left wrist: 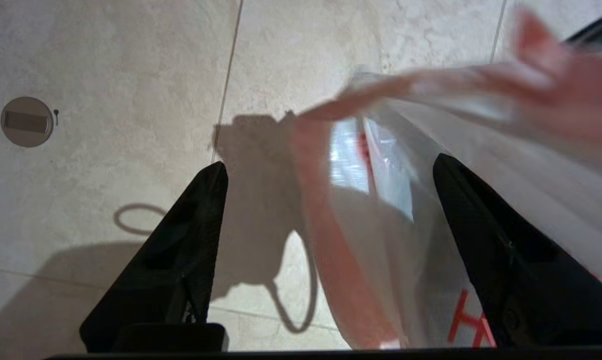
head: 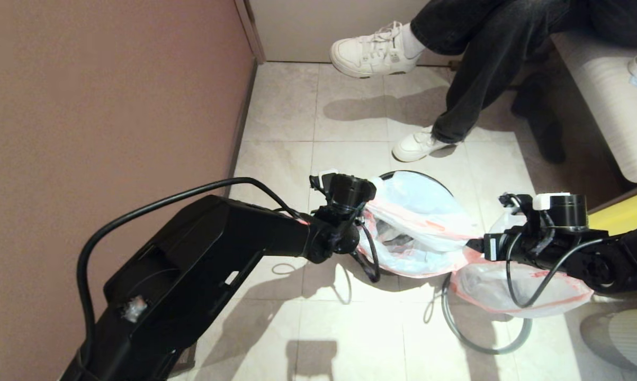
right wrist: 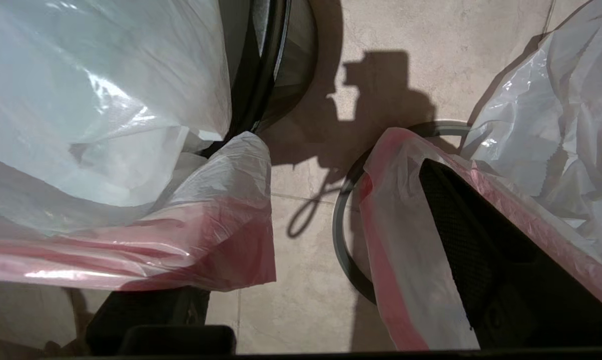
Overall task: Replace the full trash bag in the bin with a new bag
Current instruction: Put the new garbage bag on the trash can
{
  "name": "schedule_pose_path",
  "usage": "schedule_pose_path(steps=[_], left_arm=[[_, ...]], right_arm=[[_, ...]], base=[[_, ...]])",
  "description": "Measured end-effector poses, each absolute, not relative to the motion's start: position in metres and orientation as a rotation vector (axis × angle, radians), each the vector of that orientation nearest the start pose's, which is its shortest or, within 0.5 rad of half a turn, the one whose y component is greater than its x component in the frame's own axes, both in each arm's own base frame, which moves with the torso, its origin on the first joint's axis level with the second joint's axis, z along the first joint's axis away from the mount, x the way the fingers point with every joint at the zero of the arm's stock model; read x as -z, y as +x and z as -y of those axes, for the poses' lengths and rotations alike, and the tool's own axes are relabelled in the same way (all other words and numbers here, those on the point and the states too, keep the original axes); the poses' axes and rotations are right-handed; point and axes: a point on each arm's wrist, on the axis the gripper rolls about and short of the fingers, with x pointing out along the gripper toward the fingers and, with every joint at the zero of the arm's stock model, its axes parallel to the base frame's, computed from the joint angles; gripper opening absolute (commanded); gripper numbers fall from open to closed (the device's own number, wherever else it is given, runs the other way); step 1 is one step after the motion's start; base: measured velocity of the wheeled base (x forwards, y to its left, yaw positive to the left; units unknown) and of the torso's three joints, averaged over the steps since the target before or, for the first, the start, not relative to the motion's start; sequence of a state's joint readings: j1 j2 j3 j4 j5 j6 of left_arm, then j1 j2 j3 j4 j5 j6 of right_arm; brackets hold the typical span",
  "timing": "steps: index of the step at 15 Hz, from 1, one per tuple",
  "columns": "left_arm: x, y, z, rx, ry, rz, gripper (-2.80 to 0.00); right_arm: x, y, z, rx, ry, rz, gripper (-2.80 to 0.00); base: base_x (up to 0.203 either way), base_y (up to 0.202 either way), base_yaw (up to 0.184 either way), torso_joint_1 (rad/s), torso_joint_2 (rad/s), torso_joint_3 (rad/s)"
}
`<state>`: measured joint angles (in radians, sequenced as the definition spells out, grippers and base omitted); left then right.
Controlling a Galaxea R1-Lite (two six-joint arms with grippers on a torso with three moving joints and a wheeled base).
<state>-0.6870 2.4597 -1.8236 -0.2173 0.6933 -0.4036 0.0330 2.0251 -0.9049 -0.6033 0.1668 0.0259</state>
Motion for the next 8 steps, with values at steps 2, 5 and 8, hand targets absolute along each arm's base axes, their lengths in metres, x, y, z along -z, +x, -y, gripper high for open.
schedule_pose_path(steps=[2,5,8], left_arm=[[-0.112,0.383,0.312,-0.043,-0.106,-0.346,0.00],[-0.120,0.359,0.306,-0.025,-0.045,-0.424,0.00],[-0.120,0.345,0.297,-0.039,0.004,-0.500,0.00]], right_arm=[[-0.098,0.364,-0.016,-0.188,0.058,-0.514,0.00],[-0.101,0.361,-0.015,-0.205,0.065,-0.530,0.00],[-0.106,0.349,-0.015,-0.288,0.066,-0.590,0.00]], base=[[0.000,0.000,0.000,0.000,0.00,0.000],[0.000,0.000,0.000,0.000,0.00,0.000],[0.000,0.000,0.000,0.000,0.00,0.000]])
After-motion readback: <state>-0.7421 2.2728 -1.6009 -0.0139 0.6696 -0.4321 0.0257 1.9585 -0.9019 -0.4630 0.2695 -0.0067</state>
